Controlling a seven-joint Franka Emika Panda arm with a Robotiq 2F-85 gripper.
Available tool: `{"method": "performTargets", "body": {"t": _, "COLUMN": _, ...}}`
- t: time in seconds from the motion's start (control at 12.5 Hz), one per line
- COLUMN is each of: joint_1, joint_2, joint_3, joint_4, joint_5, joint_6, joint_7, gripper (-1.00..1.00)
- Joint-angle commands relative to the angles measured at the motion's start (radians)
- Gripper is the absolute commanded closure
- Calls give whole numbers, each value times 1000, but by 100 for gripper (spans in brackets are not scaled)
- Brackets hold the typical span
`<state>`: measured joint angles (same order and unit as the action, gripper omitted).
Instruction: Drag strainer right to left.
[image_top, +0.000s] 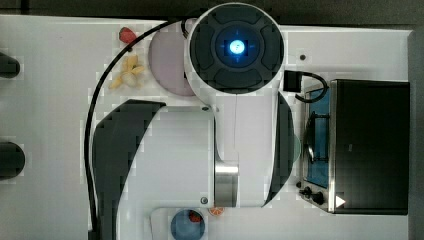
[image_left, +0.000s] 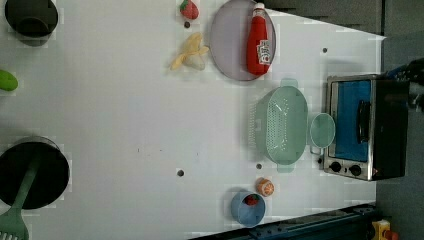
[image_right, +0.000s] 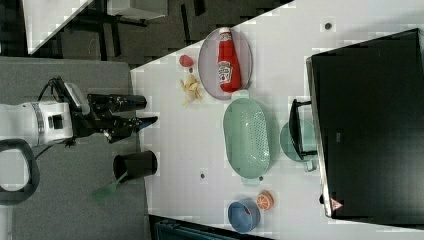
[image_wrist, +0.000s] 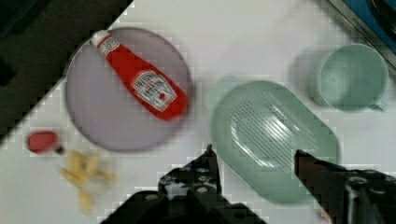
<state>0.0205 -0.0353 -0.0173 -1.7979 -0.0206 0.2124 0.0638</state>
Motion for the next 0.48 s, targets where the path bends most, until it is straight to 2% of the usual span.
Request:
{"method": "performTargets", "body": {"t": 0.08, "joint_1": 7, "joint_2": -529, "joint_3": -43, "joint_4": -308, "joint_5": -24, "joint_6": -227, "joint_7": 20, "gripper": -58}}
{"method": "performTargets", "body": {"t": 0.24, "joint_1": 7, "joint_2": -523, "joint_3": -43, "joint_4": -314, "joint_5": -24, "joint_6": -226, "joint_7": 20, "gripper": -99}}
{"method": "performTargets", "body": {"t": 0.48, "joint_1": 8, "joint_2": -486, "joint_3": -40, "joint_4": -390, "joint_5": -24, "joint_6": -193, "joint_7": 28, "gripper": -100}}
